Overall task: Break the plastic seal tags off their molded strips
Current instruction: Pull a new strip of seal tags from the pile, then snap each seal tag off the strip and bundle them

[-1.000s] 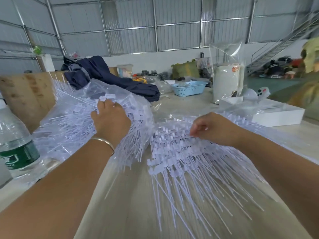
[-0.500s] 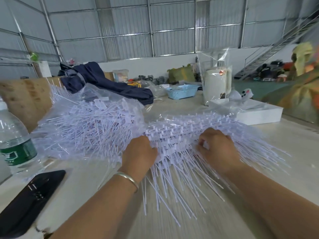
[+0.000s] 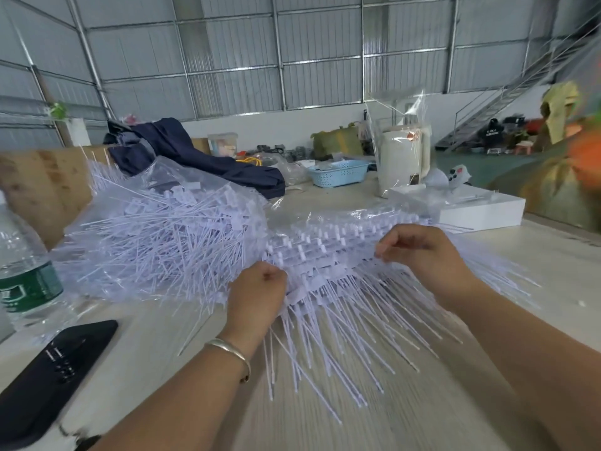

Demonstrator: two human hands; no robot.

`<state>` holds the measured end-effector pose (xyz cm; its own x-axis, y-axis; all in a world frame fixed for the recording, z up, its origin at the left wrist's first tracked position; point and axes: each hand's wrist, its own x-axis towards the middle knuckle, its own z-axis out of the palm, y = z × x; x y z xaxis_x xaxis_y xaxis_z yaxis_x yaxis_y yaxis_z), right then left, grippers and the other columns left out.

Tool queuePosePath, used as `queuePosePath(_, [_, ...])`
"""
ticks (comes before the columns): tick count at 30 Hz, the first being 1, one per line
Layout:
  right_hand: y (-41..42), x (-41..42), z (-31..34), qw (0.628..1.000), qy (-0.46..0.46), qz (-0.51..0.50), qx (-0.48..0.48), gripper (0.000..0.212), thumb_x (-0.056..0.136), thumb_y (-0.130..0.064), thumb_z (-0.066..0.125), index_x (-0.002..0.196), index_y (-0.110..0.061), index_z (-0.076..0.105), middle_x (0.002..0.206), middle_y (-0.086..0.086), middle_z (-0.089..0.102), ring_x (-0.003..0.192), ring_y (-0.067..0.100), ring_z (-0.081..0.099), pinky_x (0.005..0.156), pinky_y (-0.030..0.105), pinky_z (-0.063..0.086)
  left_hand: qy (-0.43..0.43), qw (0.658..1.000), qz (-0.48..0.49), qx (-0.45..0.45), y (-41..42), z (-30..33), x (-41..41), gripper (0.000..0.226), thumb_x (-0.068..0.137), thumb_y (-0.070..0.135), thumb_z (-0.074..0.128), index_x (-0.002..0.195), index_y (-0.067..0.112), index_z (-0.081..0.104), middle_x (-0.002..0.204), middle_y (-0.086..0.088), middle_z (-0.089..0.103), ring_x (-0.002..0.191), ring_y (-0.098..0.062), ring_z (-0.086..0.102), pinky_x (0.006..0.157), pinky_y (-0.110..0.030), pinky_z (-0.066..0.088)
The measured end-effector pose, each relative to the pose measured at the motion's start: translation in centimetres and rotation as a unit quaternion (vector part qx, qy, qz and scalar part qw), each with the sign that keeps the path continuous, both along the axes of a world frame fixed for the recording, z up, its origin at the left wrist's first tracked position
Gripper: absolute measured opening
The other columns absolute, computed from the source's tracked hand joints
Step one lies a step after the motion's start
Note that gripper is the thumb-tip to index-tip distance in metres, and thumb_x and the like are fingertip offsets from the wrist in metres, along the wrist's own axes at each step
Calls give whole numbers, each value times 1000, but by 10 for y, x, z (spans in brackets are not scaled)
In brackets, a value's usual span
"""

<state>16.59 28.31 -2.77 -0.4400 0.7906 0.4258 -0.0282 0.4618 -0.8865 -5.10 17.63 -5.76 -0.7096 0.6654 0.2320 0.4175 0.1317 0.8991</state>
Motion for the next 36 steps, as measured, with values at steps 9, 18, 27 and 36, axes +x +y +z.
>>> queuePosePath(9, [-4, 11, 6, 913, -385, 131, 41, 16, 68, -12, 72, 61, 0, 64, 59, 6, 53, 59, 13, 49, 72, 32, 42, -112, 992, -12, 48, -5, 2, -2, 38, 88, 31, 69, 65, 1, 67, 51, -6, 55, 43, -16, 47, 57, -27, 40])
queuePosePath(18, [-7, 11, 10, 965, -250, 32, 67, 28, 63, -13, 60, 41, -10, 43, 48, 9, 35, 49, 18, 29, 55, 29, 28, 2, 987, -146, 63, -14, 11, 8, 15, 89, 21, 65, 91, 31, 76, 91, 20, 72, 82, 6, 64, 72, -12, 45])
queuePosePath(27, [-8, 3, 0, 994, 1, -61, 86, 33, 64, -16, 54, 59, 14, 42, 60, 30, 34, 56, 19, 27, 51, 19, 30, 305, 941, -132, -59, -9, -1, 12, 20, 76, 49, 75, 74, 30, 67, 88, 17, 56, 86, 4, 48, 71, -16, 35])
queuePosePath(36, [-1, 3, -8, 928, -272, -97, 235, 41, 75, -18, 66, 48, -17, 35, 46, -4, 34, 46, 15, 34, 57, 23, 26, 39, 979, -198, 29, -11, 10, 14, 24, 70, 21, 85, 85, 27, 67, 90, 5, 65, 78, -5, 60, 68, -15, 46])
